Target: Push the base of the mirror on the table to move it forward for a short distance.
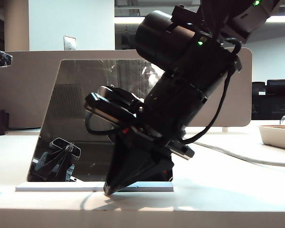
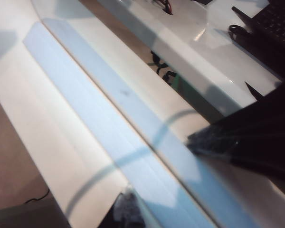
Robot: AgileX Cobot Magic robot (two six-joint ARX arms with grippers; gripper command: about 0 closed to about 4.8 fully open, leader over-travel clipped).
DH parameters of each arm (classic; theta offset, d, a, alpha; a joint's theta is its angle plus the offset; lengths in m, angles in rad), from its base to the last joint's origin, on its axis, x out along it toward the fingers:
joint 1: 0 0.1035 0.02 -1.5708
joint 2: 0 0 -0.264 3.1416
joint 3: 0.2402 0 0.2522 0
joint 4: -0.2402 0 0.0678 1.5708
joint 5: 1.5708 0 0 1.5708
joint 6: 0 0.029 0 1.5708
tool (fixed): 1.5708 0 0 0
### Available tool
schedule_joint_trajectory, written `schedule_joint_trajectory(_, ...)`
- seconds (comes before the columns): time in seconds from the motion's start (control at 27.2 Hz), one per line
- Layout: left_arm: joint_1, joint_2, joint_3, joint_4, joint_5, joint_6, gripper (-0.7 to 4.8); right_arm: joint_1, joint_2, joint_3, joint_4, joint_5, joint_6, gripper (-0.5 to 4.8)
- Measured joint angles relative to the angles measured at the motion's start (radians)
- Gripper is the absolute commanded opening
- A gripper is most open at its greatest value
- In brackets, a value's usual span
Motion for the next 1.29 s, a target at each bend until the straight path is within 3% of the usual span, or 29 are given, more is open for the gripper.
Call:
schedule_joint_trajectory(0.29,0.0,0.0,0.0,0.0,0.0,0.0,-0.01,-0.019,0.008,0.0,0.029,0.009,-0.002,-0.07)
schedule_joint_trajectory(0.81,0.0,0.0,0.0,0.0,0.0,0.0,-0.01,-0.148,0.015,0.004,0.069,0.026,-0.015,-0.07)
schedule_joint_trajectory(1.29,0.0,0.0,0.0,0.0,0.0,0.0,-0.01,-0.154,0.172,0.192,0.076,0.008,-0.05,-0.07)
